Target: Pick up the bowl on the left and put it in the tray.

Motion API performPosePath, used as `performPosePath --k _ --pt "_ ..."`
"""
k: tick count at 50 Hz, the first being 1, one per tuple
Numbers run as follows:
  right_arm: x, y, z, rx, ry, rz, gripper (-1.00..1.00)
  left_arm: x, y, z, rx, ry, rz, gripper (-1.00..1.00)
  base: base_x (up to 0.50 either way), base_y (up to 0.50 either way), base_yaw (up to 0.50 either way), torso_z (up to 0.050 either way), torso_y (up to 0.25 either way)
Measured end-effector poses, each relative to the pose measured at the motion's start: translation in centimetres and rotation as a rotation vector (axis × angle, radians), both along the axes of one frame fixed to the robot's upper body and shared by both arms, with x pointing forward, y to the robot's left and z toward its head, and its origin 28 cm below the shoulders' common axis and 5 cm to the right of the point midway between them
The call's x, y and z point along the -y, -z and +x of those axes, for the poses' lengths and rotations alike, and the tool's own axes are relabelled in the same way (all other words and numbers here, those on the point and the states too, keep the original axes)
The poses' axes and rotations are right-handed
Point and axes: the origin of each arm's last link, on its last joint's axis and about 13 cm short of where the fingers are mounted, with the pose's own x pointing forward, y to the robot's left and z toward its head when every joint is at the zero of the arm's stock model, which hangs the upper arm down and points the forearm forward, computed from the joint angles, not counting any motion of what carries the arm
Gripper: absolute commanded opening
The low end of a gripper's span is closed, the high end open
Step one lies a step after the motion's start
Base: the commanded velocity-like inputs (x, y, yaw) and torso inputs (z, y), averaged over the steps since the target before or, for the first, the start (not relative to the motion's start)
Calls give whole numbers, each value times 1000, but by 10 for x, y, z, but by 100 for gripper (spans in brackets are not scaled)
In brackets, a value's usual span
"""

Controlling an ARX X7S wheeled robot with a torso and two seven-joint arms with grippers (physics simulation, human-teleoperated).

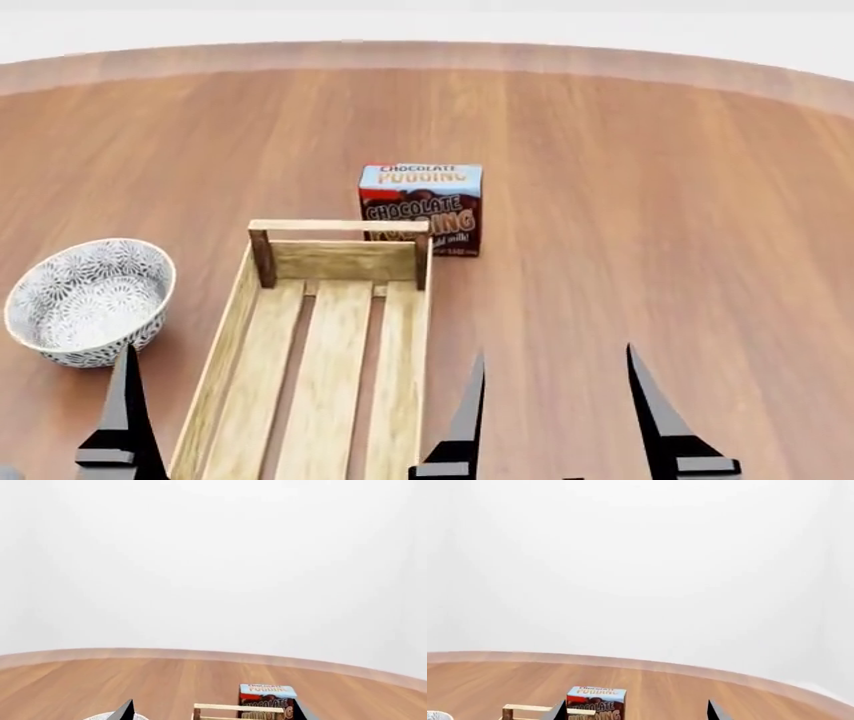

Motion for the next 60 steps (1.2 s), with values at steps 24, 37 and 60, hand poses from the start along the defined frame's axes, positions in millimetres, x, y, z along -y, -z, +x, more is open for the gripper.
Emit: performPosePath --k 24,37,60 --pt "1 0 0 -6 9 -17 100 1 -1 -1 0 0 1 100 309 73 0 0 1" --pt "-1 1 0 -16 -2 -41 100 0 -2 -1 -6 -5 0 100 0 500 0 0 0" --pt "-1 0 -2 -8 -16 -17 100 0 0 -1 -27 -5 7 100 0 275 0 17 0"
